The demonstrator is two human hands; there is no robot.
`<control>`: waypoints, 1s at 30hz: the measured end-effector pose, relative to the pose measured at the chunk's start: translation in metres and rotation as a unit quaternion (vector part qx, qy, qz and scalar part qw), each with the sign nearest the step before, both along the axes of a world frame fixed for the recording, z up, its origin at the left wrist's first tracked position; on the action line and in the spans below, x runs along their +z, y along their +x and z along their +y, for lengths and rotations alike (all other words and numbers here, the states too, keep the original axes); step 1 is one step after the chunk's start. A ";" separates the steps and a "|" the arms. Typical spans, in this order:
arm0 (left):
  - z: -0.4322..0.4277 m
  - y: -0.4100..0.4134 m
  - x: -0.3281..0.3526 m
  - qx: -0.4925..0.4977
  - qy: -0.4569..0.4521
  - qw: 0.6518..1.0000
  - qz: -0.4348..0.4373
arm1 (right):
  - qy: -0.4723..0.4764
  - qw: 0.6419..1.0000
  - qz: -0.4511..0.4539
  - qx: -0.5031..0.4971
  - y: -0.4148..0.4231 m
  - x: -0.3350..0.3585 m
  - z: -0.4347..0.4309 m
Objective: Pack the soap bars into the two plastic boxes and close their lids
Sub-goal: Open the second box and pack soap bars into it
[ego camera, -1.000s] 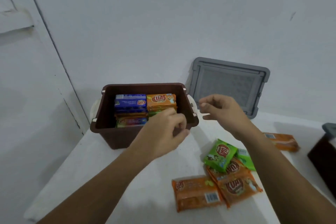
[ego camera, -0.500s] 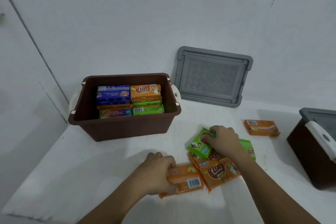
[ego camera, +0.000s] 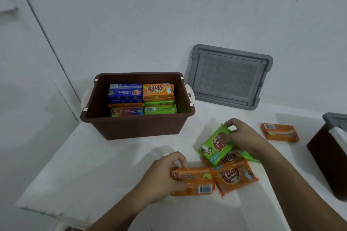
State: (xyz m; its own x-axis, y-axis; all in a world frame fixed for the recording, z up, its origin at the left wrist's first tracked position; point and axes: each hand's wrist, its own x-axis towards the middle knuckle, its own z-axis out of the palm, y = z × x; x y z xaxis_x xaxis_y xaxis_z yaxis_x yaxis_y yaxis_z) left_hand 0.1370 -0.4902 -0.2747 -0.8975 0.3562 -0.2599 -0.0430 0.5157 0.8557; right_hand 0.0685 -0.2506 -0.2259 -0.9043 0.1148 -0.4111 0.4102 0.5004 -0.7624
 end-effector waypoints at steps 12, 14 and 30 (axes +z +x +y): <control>-0.047 -0.027 0.061 0.170 0.234 0.955 0.068 | -0.247 0.964 0.094 -0.032 -0.013 0.049 -0.003; -0.063 -0.037 0.078 0.196 0.262 0.940 0.092 | -0.280 0.954 0.108 -0.020 -0.022 0.061 -0.015; -0.129 -0.143 0.082 0.186 -0.056 0.978 0.080 | -0.004 0.985 0.158 0.063 -0.095 0.049 -0.162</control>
